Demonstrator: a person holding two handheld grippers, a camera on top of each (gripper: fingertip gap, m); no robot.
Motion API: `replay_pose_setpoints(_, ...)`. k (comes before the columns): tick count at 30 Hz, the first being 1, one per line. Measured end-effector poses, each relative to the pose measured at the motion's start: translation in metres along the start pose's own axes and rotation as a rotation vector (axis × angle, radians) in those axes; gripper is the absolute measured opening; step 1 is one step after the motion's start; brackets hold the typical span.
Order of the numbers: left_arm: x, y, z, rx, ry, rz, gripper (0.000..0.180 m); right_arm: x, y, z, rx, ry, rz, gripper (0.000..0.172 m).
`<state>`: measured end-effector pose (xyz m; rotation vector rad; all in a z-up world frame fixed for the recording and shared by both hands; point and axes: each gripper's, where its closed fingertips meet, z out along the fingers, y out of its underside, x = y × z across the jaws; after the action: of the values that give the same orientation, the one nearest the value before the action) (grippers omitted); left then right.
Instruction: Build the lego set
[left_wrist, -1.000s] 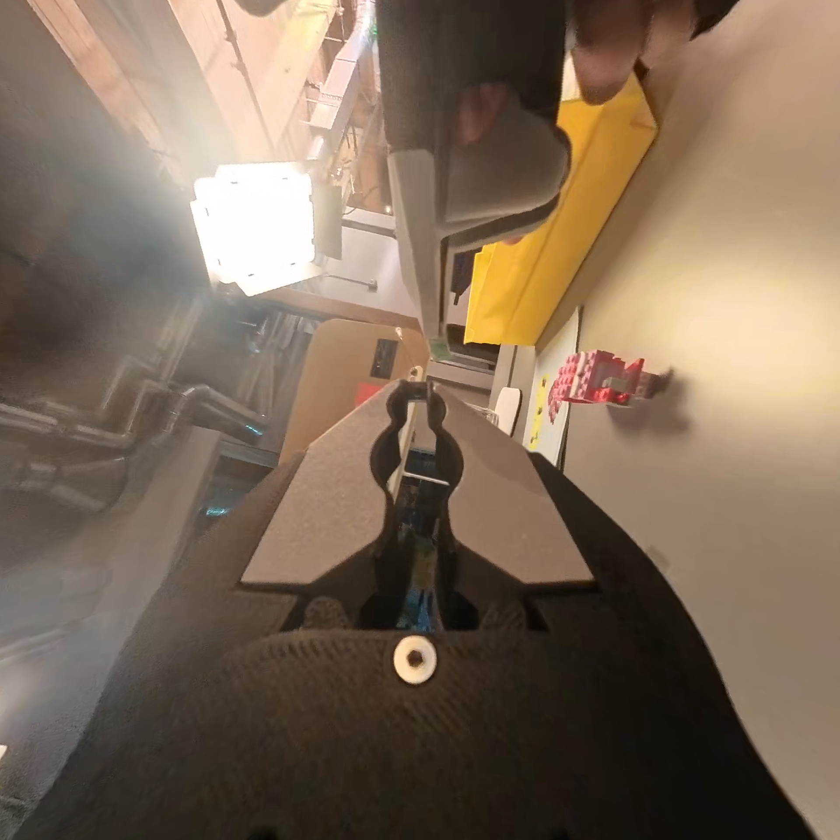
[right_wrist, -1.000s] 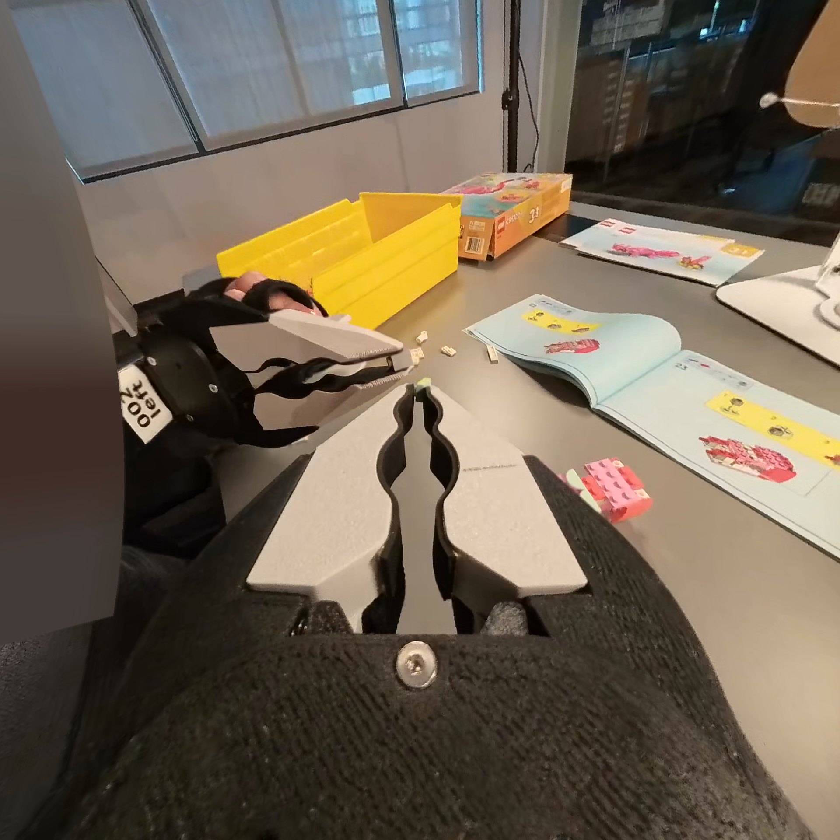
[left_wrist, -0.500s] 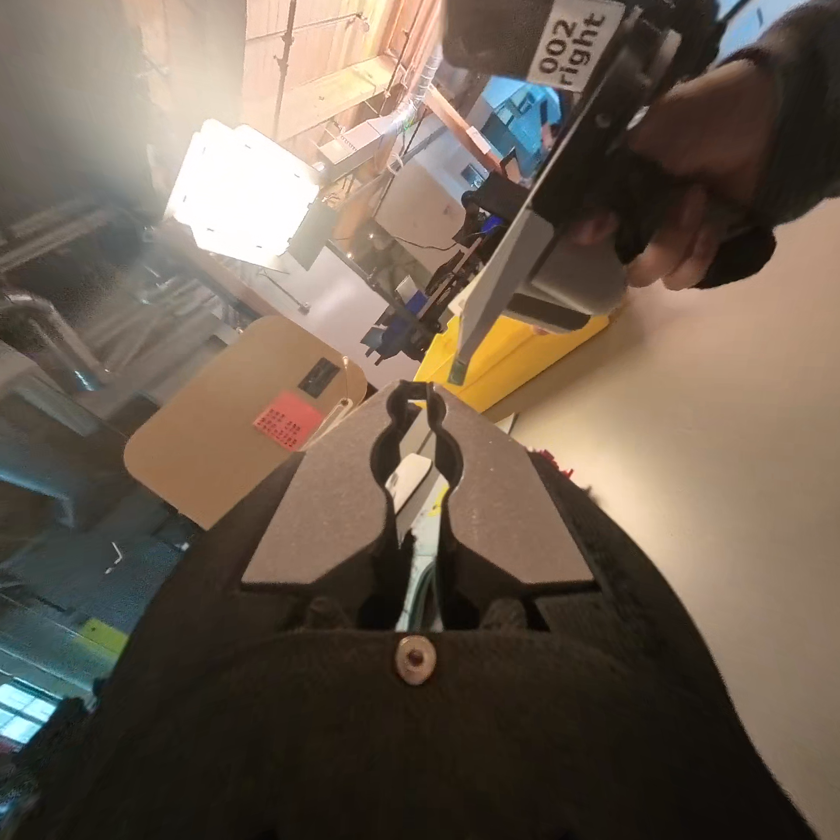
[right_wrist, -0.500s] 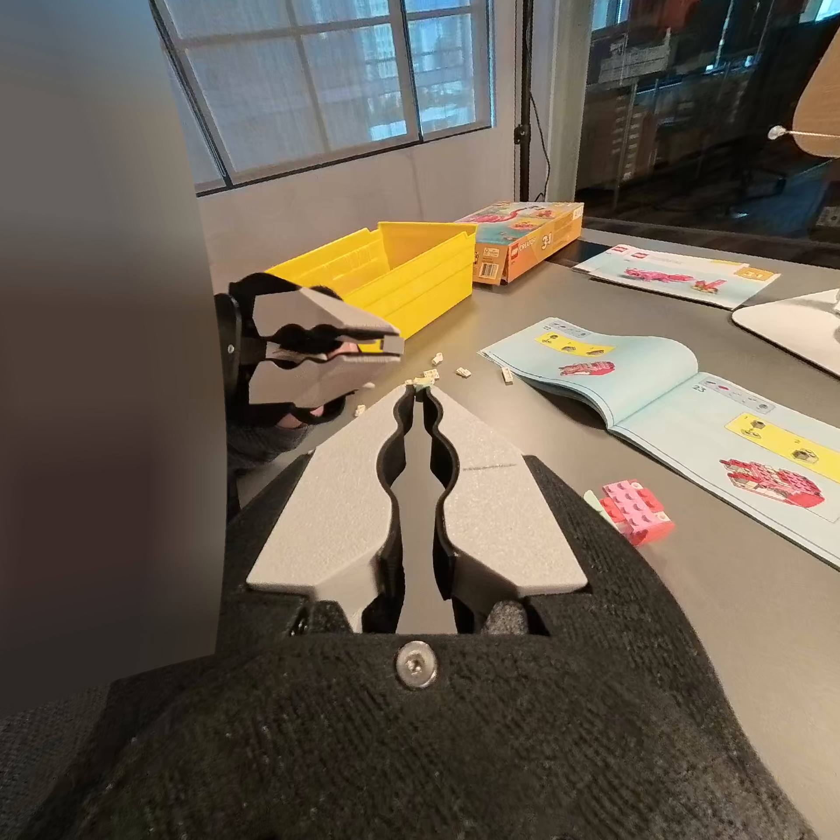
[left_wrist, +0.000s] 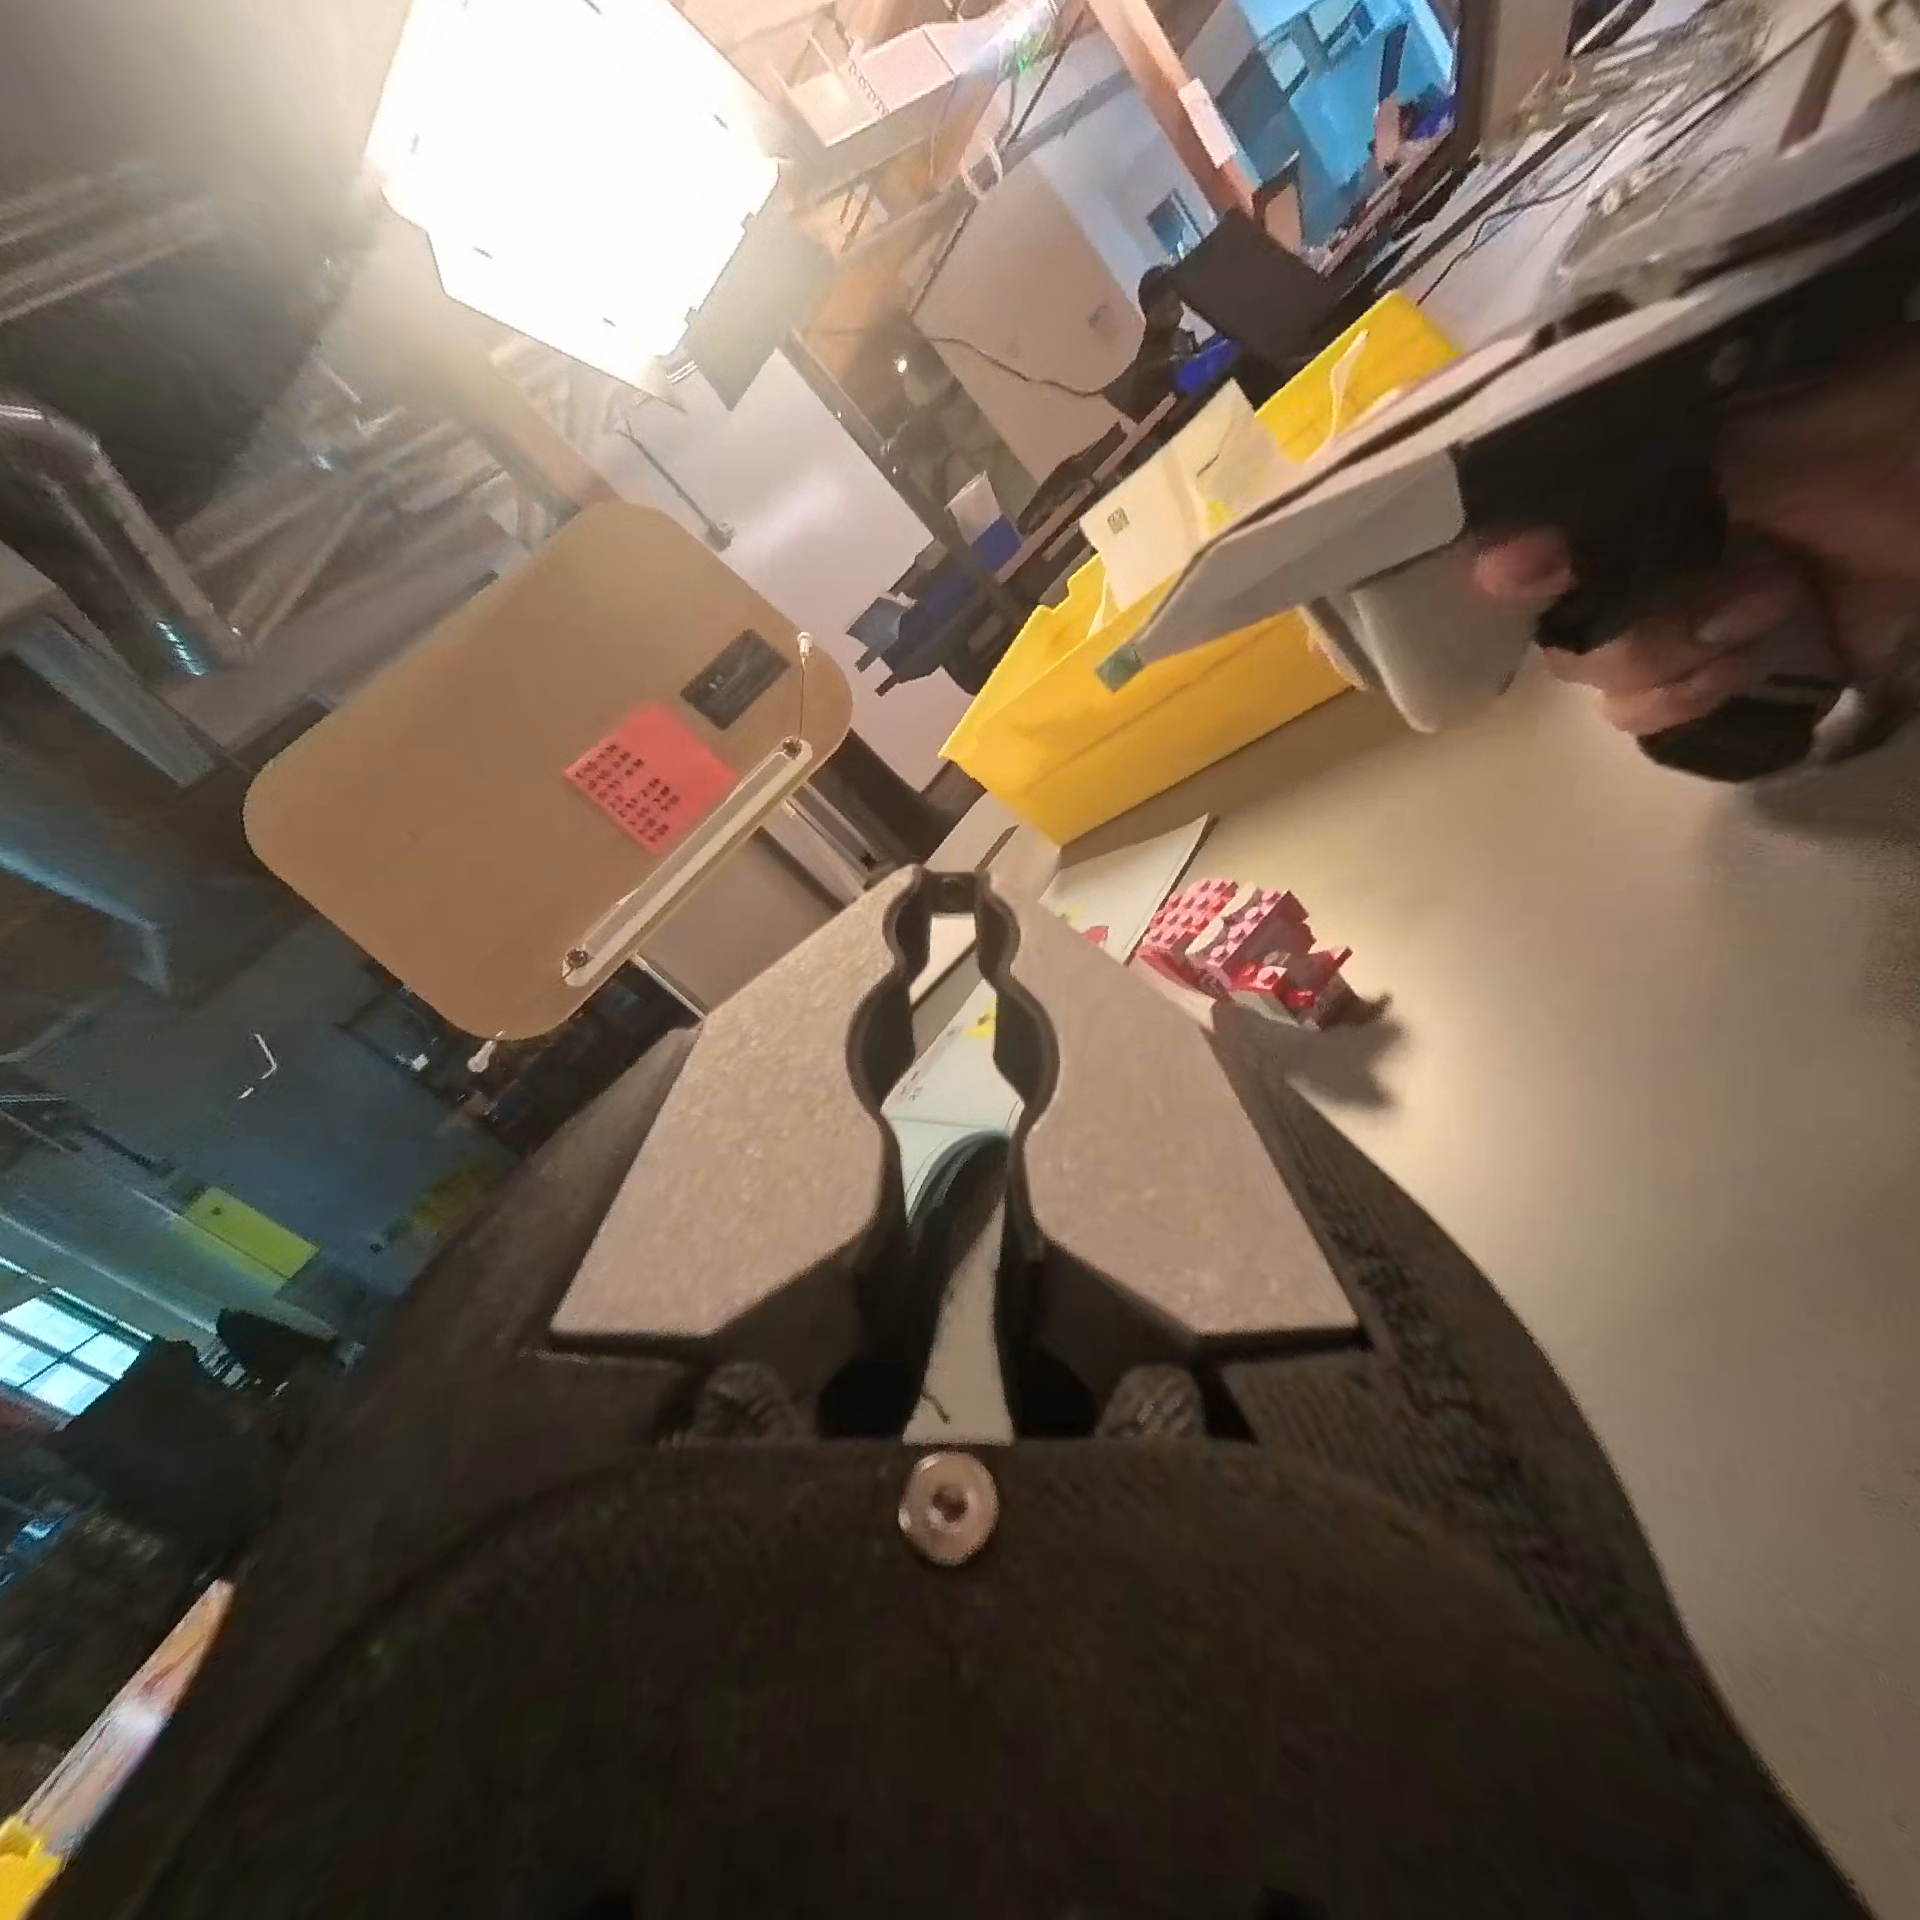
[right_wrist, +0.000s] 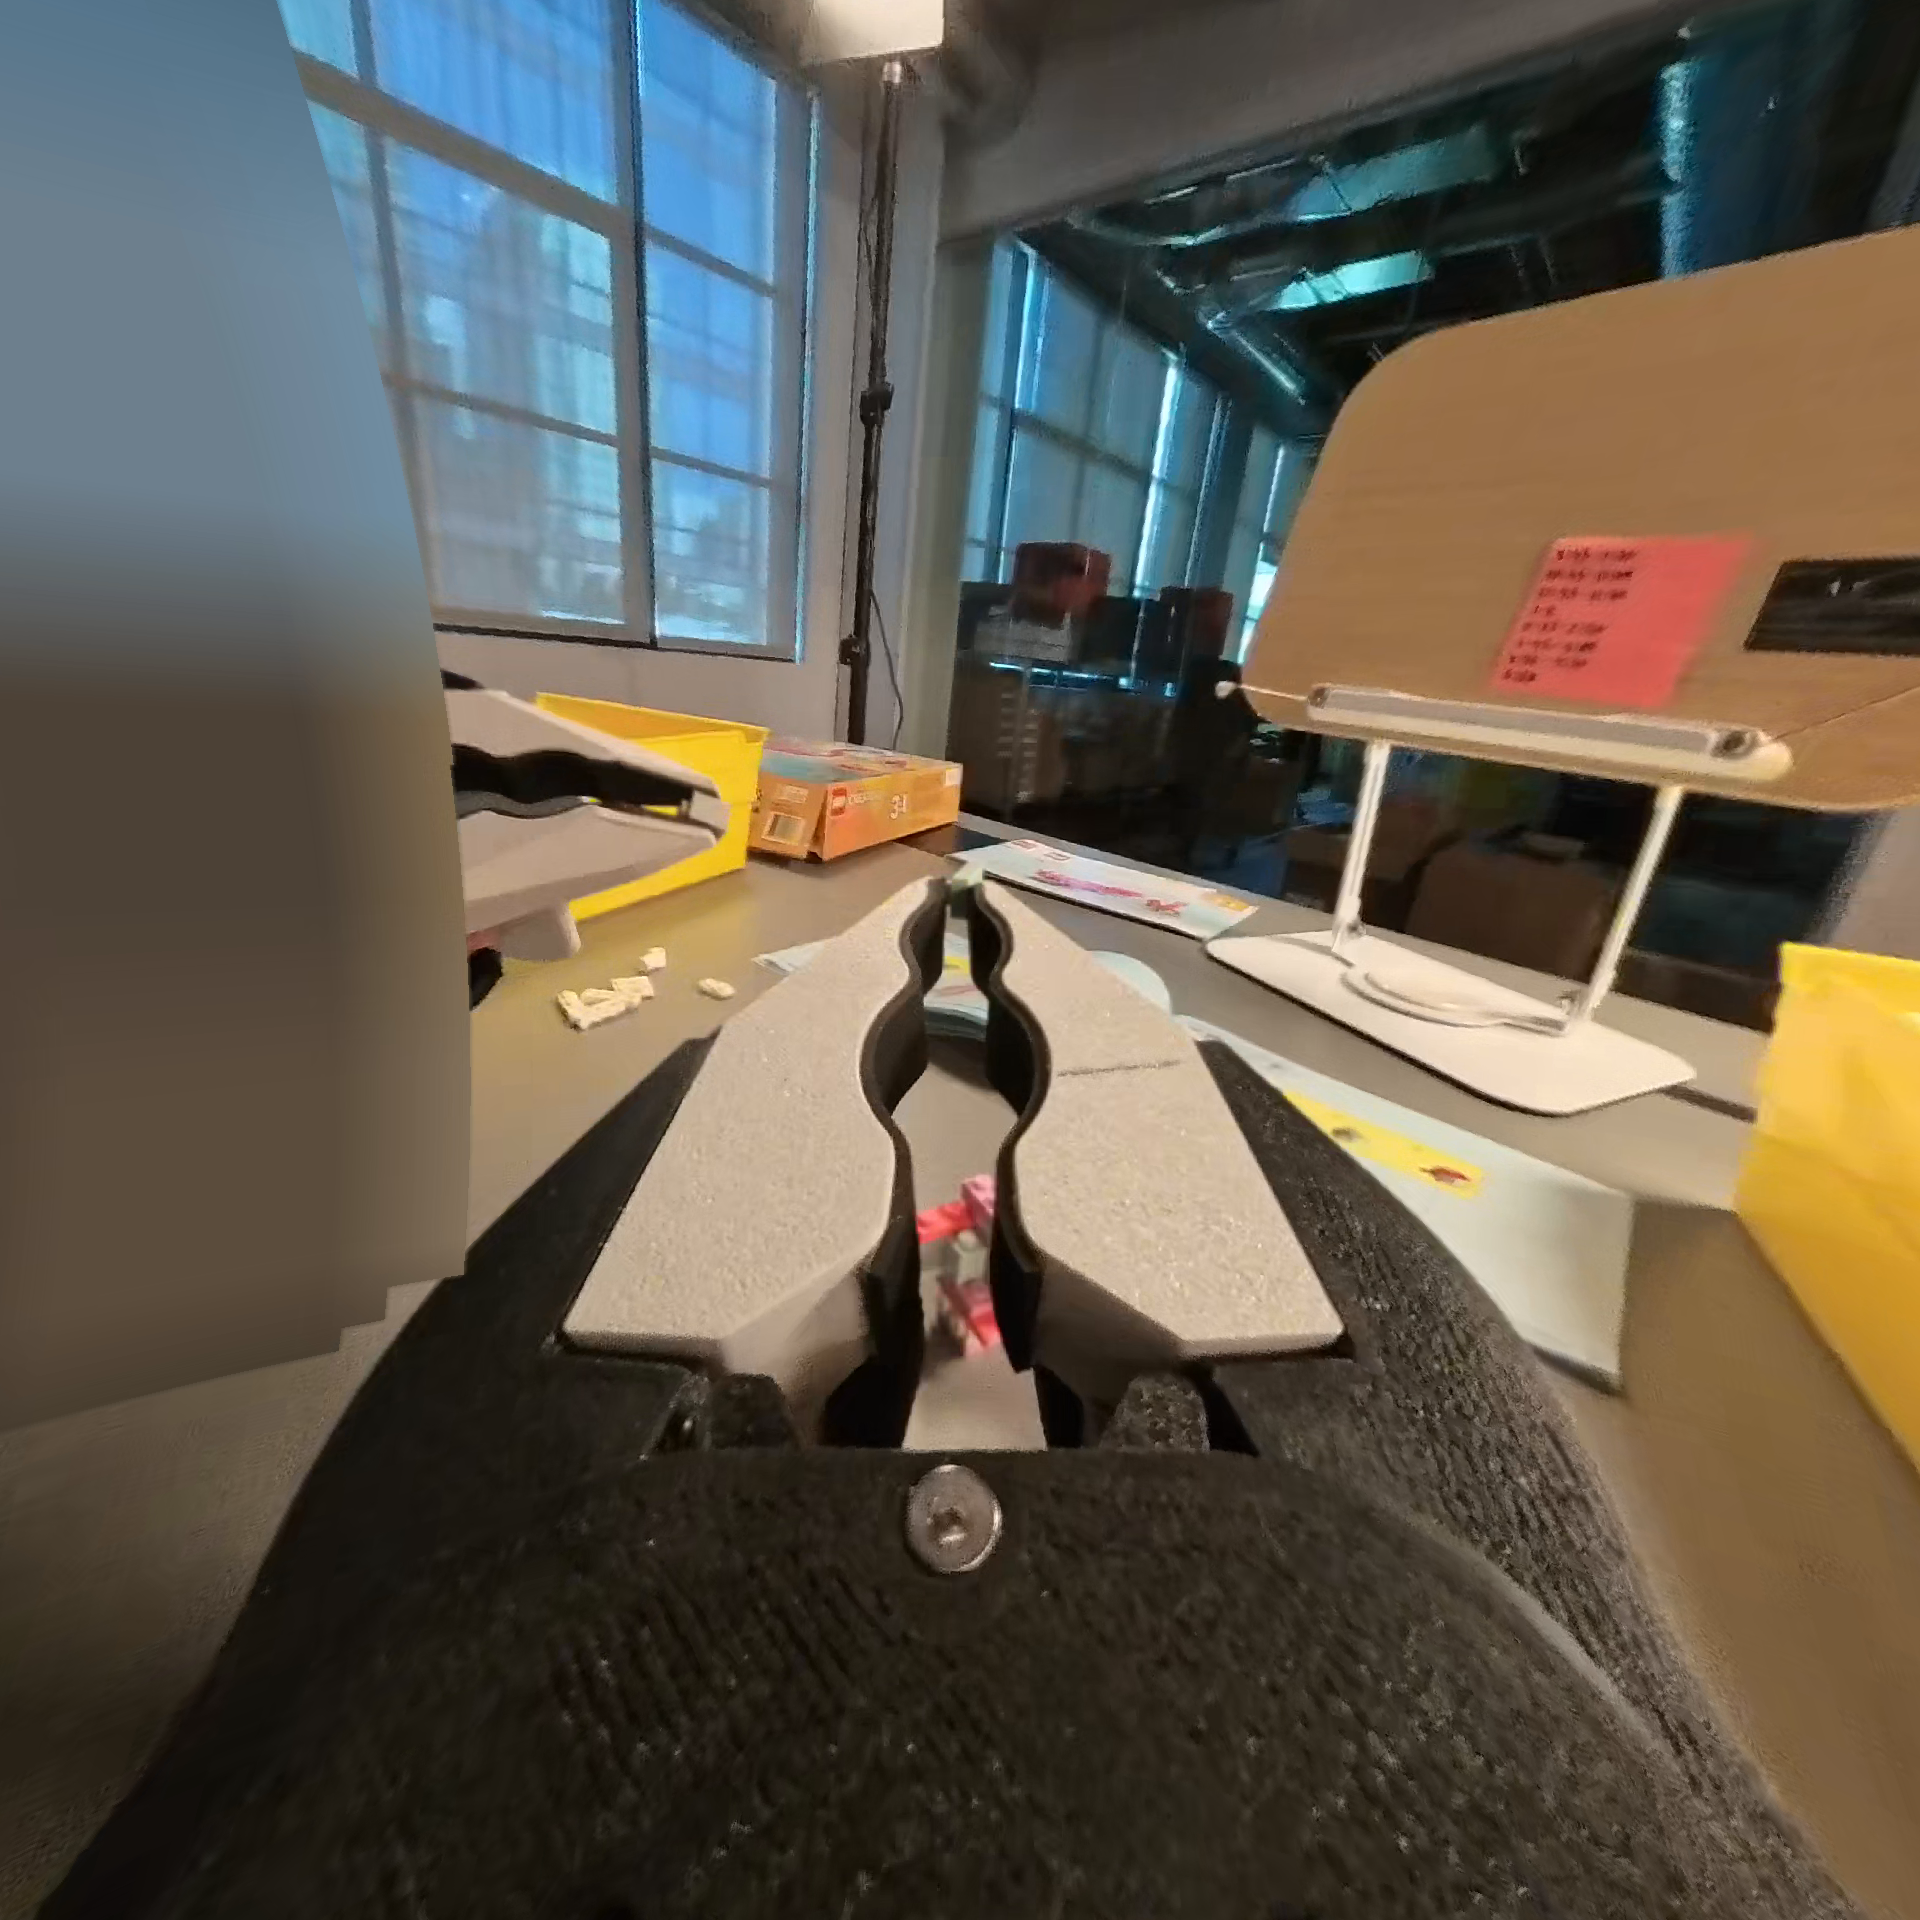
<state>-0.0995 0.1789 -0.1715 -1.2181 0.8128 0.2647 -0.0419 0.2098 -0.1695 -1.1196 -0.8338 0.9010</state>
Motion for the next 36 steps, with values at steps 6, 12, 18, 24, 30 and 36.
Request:
replay_pose_setpoints(6,0.010,0.009,0.004,-0.043,0.035,0.033,0.007,-0.003,0.005,0.006,-0.013,0.020,-0.130,0.002)
replay_pose_setpoints(12,0.035,0.021,0.005,-0.126,0.254,-0.072,0.007,0.014,0.003,0.004,-0.004,0.116,-0.153,0.002)
replay_pose_setpoints(18,0.082,0.045,-0.023,-0.482,0.774,-0.263,0.007,0.034,0.000,-0.001,0.007,0.221,-0.158,0.002)
replay_pose_setpoints(24,0.097,0.062,-0.045,-0.672,0.948,-0.234,0.007,0.056,-0.002,-0.010,0.013,0.321,-0.143,0.002)
replay_pose_setpoints(30,0.110,0.065,-0.052,-0.692,1.017,-0.279,0.008,0.058,-0.002,-0.011,0.015,0.328,-0.141,0.002)
replay_pose_setpoints(36,0.106,0.068,-0.058,-0.721,1.009,-0.344,0.043,0.059,0.000,-0.012,0.006,0.322,-0.125,0.002)
